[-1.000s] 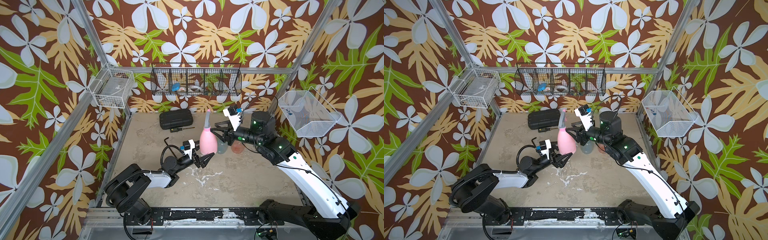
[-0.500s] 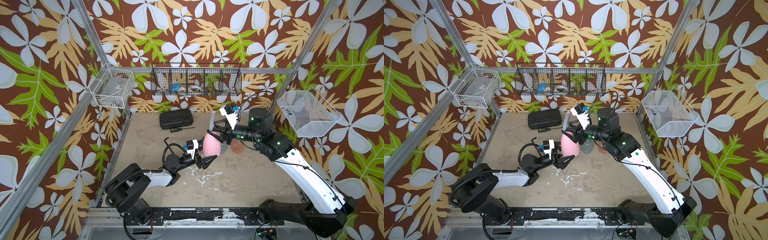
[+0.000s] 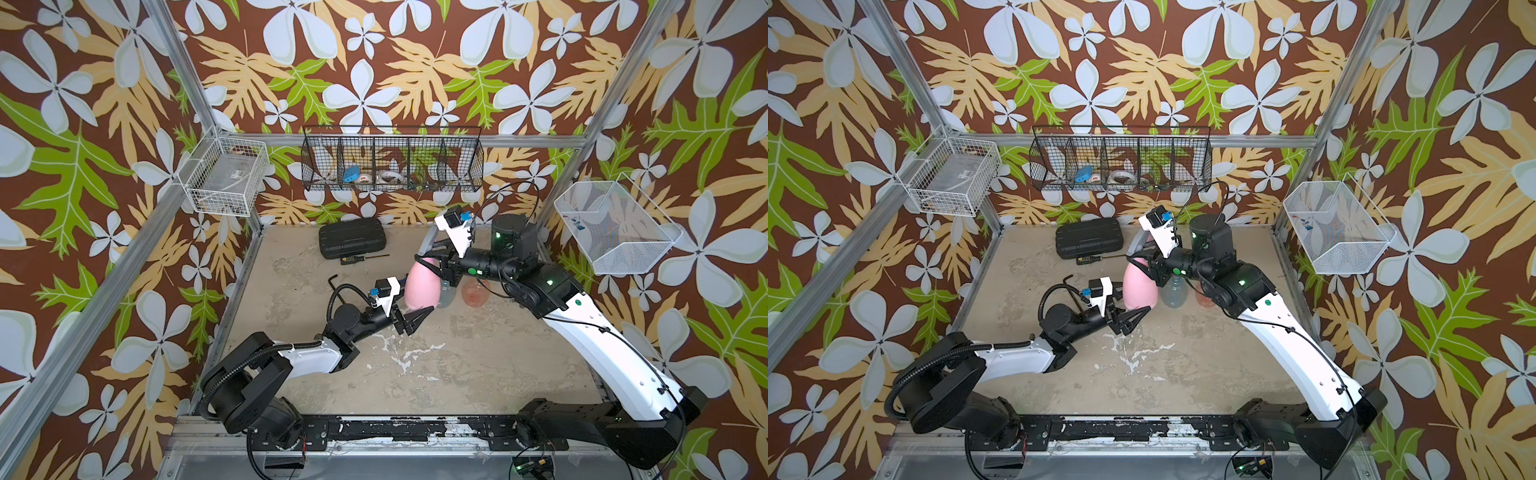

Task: Attach spray nozzles to spray bottles
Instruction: Screw the spray nozzle on the spray bottle.

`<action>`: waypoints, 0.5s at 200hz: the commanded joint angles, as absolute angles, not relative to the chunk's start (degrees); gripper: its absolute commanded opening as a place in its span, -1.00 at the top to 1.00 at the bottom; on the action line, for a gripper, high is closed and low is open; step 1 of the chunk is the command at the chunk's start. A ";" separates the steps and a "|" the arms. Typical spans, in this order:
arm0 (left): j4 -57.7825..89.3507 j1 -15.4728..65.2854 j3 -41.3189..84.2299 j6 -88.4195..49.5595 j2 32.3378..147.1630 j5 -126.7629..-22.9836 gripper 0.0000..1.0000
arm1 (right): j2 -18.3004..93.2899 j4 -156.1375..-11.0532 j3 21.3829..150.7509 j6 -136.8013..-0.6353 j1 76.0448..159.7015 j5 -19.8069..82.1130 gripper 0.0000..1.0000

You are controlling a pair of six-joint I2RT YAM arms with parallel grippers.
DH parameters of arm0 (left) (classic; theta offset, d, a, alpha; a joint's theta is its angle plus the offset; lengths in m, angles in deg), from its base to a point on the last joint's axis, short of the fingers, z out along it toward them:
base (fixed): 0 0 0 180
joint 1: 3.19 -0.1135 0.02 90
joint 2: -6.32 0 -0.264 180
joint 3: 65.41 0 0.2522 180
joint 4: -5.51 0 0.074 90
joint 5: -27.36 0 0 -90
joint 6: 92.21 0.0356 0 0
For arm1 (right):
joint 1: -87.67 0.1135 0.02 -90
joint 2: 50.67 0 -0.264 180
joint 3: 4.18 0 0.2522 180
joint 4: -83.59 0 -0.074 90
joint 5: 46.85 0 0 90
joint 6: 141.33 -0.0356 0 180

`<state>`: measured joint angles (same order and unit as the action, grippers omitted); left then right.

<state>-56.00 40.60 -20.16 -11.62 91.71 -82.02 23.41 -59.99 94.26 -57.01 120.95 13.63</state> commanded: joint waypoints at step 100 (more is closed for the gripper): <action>-62.97 46.90 -19.63 6.05 93.26 -34.93 -0.17 | 31.40 -58.27 92.84 -84.28 129.97 53.70 1.00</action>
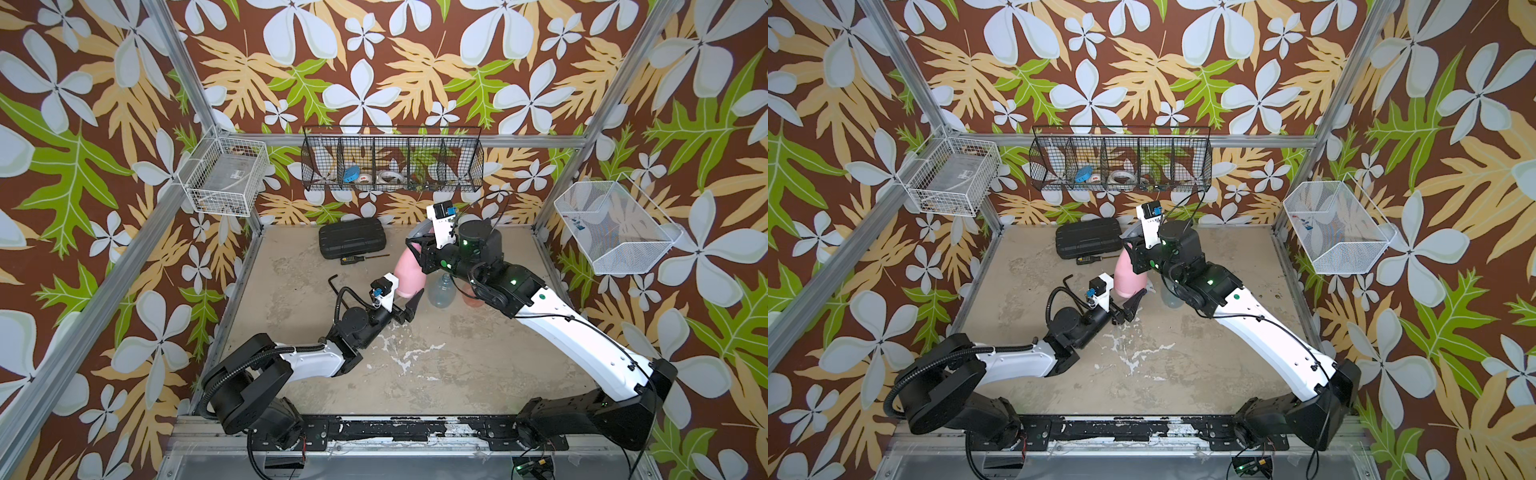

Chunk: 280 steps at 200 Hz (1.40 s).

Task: Attach spray nozzles to spray bottles
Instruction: Screw the spray nozzle on the spray bottle, then place the spray bottle at the center of the board.

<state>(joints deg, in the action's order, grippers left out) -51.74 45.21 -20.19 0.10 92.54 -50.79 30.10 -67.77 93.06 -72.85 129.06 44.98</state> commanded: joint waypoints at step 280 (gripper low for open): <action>-80.23 47.73 -48.39 -16.29 96.27 -48.37 -0.99 | 62.43 -94.93 102.19 -63.04 113.22 70.67 1.00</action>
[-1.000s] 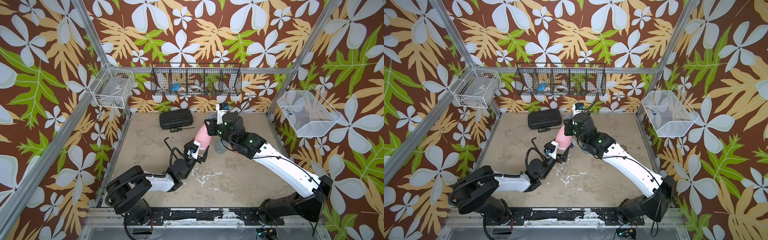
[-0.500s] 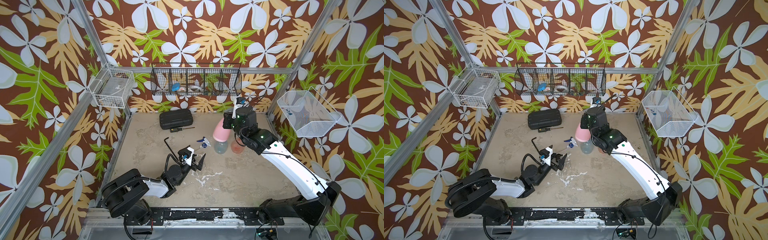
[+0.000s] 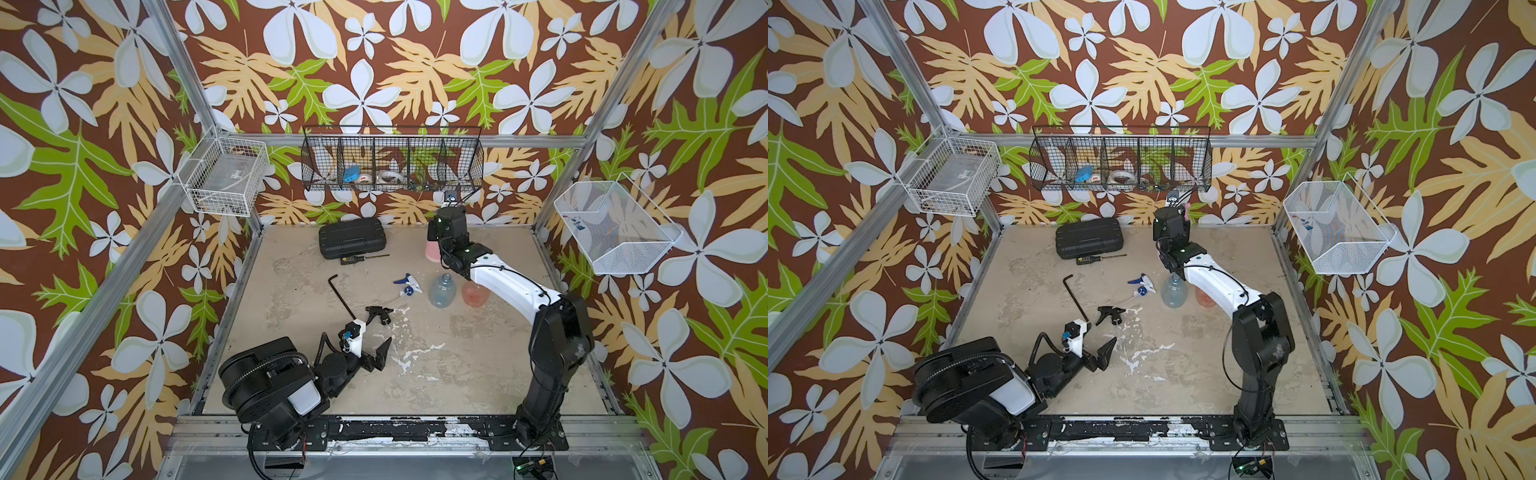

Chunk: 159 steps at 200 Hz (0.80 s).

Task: Attach spray nozzles to spray bottles
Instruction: Place the spray bottle at the center of the board.

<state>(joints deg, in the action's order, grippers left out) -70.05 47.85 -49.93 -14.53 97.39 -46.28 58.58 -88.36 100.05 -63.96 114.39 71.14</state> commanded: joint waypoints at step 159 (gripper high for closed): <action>-61.69 47.75 -42.43 -15.14 92.49 -44.92 -0.99 | 70.37 -110.77 93.80 -62.85 112.60 65.00 1.00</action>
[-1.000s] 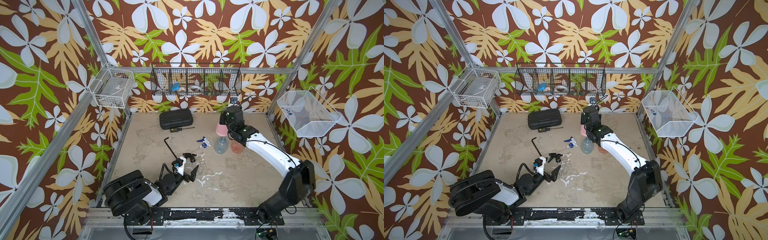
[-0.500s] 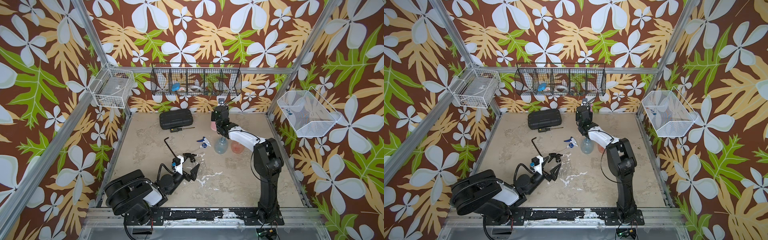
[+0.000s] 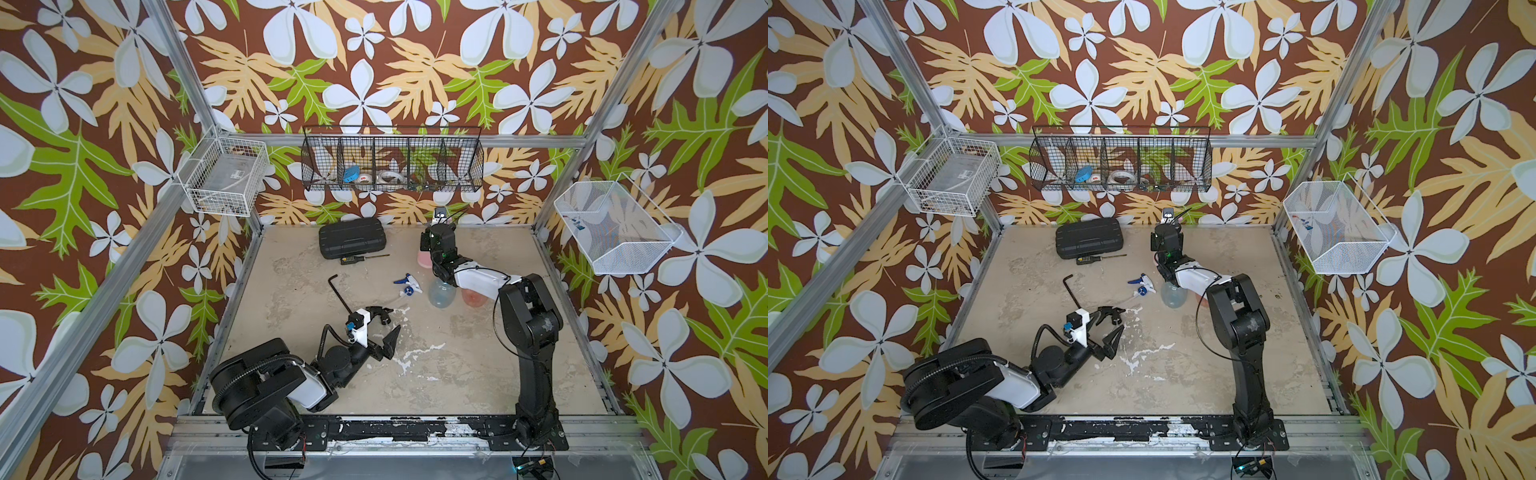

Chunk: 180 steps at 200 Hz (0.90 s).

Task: Attach spray nozzles to spray bottles
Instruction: Place the spray bottle at the center of the board.

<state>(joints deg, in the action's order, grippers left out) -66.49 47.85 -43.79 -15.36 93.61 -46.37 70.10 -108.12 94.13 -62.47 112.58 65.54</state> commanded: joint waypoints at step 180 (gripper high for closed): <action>-58.18 47.77 -41.76 -14.63 90.35 -42.50 -0.99 | 65.97 -112.48 83.79 -65.57 112.74 61.63 0.27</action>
